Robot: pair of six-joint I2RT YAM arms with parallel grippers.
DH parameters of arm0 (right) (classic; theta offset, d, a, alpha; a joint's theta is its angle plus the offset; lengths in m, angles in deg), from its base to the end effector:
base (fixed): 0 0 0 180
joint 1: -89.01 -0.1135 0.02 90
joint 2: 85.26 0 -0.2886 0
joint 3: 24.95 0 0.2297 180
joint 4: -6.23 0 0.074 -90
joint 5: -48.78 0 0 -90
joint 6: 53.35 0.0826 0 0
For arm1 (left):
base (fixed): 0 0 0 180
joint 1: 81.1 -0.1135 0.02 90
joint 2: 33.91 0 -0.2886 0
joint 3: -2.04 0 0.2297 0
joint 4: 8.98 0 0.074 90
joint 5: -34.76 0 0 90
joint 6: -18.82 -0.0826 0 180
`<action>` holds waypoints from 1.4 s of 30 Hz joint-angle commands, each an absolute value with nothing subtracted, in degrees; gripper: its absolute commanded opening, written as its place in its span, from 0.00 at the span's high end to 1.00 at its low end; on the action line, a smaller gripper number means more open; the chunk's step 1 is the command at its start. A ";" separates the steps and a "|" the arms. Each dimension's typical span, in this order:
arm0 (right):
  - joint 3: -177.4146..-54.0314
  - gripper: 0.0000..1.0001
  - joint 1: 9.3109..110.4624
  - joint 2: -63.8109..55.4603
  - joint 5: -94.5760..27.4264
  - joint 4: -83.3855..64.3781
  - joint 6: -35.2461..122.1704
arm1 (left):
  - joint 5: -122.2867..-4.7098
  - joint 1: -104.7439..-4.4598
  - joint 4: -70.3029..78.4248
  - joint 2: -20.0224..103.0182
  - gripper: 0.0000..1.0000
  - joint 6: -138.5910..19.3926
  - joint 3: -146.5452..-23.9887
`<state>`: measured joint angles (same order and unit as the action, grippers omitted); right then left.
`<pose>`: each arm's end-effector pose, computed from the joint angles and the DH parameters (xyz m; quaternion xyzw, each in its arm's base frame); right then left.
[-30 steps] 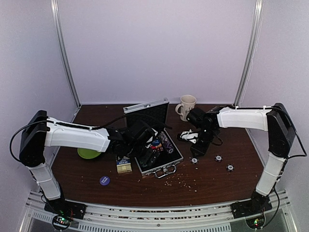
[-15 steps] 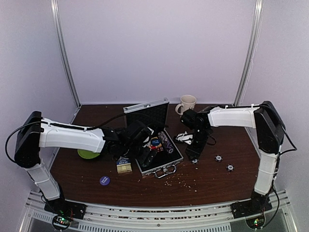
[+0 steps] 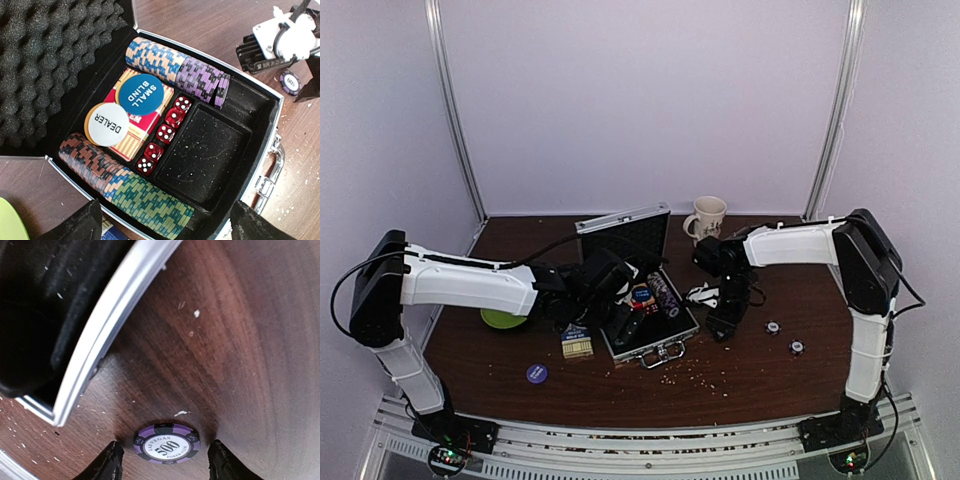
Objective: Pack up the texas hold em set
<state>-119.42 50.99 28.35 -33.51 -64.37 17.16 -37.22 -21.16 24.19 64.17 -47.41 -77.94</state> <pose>0.2715 0.2263 0.1468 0.4801 -0.8746 -0.0667 0.0086 0.2096 -0.3112 0.2089 0.2399 0.9019 -0.1085 0.3425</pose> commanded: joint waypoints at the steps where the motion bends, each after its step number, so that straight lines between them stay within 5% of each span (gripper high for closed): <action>1: -118.39 0.42 50.52 29.94 -33.72 -63.52 18.09 | -36.52 -21.42 23.56 63.78 0.09 -47.15 -78.66; 19: -117.07 0.70 49.73 31.20 -33.48 -64.40 19.01 | -36.11 -21.40 23.91 64.55 0.09 -47.26 -79.28; 31: -121.58 0.70 49.74 20.24 -34.59 -65.54 19.32 | -34.59 -21.42 24.84 63.74 0.09 -47.19 -79.06; 42: -127.19 0.69 44.23 23.50 -30.53 -56.24 20.61 | -32.72 -21.40 26.48 60.81 0.09 -45.49 -77.36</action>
<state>-124.29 46.51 21.26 -31.98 -61.33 19.19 -34.64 -21.16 25.87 64.00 -46.86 -78.02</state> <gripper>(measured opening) 0.375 0.914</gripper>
